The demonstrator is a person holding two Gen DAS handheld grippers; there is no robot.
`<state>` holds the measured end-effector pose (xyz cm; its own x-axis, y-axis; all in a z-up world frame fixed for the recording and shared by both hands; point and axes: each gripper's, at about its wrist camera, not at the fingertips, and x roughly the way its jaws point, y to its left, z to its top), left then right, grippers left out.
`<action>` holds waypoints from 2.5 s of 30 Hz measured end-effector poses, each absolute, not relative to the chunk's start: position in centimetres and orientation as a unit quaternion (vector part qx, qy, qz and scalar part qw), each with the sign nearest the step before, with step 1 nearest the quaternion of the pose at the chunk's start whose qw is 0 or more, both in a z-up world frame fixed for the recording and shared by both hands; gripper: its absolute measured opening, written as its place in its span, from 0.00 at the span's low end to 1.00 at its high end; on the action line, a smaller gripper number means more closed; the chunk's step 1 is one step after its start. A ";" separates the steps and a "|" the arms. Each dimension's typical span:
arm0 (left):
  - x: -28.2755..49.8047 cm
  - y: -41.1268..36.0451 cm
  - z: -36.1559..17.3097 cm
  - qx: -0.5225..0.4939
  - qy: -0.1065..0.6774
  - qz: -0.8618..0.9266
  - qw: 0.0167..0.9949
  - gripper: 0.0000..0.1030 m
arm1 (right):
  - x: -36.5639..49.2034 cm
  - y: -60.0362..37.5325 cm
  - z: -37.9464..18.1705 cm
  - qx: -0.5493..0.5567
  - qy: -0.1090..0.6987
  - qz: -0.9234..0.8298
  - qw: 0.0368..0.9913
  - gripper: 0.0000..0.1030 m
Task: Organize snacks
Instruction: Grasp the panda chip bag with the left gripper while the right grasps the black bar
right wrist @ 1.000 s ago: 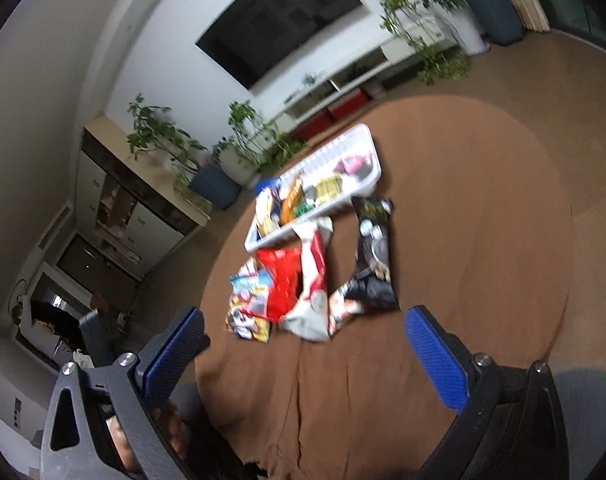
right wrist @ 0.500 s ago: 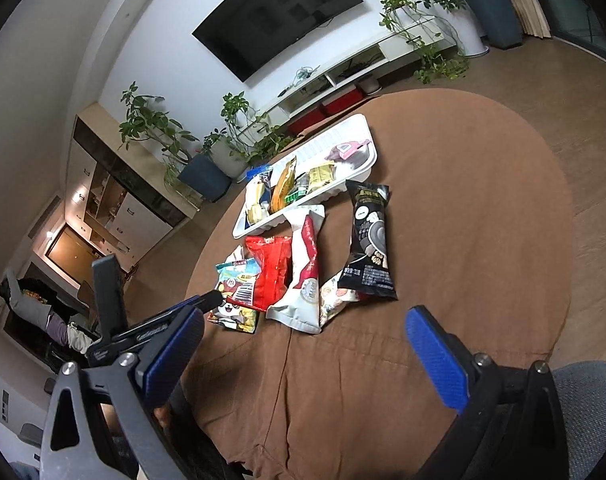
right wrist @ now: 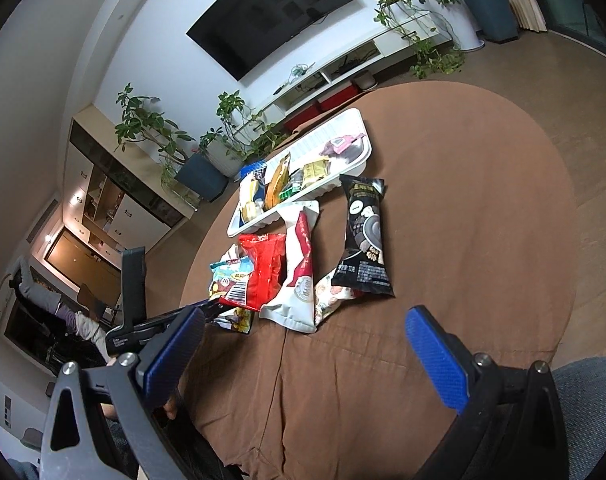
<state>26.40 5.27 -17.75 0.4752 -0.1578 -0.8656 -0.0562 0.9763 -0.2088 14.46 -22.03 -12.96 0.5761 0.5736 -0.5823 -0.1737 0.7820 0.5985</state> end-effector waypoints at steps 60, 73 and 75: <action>18.6 5.6 -16.2 -0.167 0.476 -0.101 0.857 0.20 | 26.9 -15.8 -17.6 -0.008 0.526 0.129 0.840 0.61; 18.5 5.8 -16.3 -0.172 0.473 -0.101 0.858 0.20 | 26.6 -15.6 -17.4 -0.035 0.519 0.130 0.844 0.33; 18.5 5.8 -16.2 -0.172 0.472 -0.101 0.858 0.20 | 26.3 -15.7 -17.2 -0.034 0.515 0.130 0.846 0.27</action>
